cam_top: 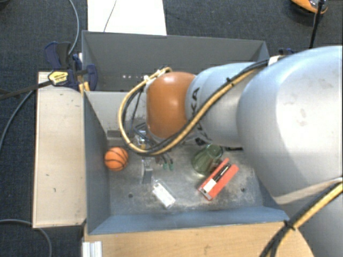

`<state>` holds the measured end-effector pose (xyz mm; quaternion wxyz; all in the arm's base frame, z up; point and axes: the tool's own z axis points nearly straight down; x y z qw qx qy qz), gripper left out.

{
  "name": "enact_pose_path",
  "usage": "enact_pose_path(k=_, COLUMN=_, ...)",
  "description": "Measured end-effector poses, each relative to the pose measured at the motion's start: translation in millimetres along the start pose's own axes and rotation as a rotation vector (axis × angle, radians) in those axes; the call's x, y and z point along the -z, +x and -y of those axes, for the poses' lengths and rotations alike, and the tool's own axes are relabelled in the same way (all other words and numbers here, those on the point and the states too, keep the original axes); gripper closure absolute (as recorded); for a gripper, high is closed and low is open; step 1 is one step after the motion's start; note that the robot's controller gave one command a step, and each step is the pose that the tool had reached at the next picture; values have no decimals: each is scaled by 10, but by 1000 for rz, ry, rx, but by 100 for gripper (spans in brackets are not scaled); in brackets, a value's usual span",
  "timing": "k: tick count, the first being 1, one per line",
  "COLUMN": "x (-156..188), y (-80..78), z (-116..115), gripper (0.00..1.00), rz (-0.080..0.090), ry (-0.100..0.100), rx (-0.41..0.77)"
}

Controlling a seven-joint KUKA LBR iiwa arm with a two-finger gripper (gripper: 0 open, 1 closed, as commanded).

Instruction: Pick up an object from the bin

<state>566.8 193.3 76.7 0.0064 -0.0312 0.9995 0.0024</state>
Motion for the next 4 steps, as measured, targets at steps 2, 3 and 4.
enact_pose_path(k=2, x=330, y=-144, z=-436, gripper=0, rz=3, ry=-2, rx=-188)
enact_pose_path(k=3, x=131, y=-109, z=-564, gripper=0, rz=-2, ry=1, rx=-10)
enact_pose_path(k=4, x=126, y=-201, z=-583, gripper=100, rz=6, ry=-2, rx=144)
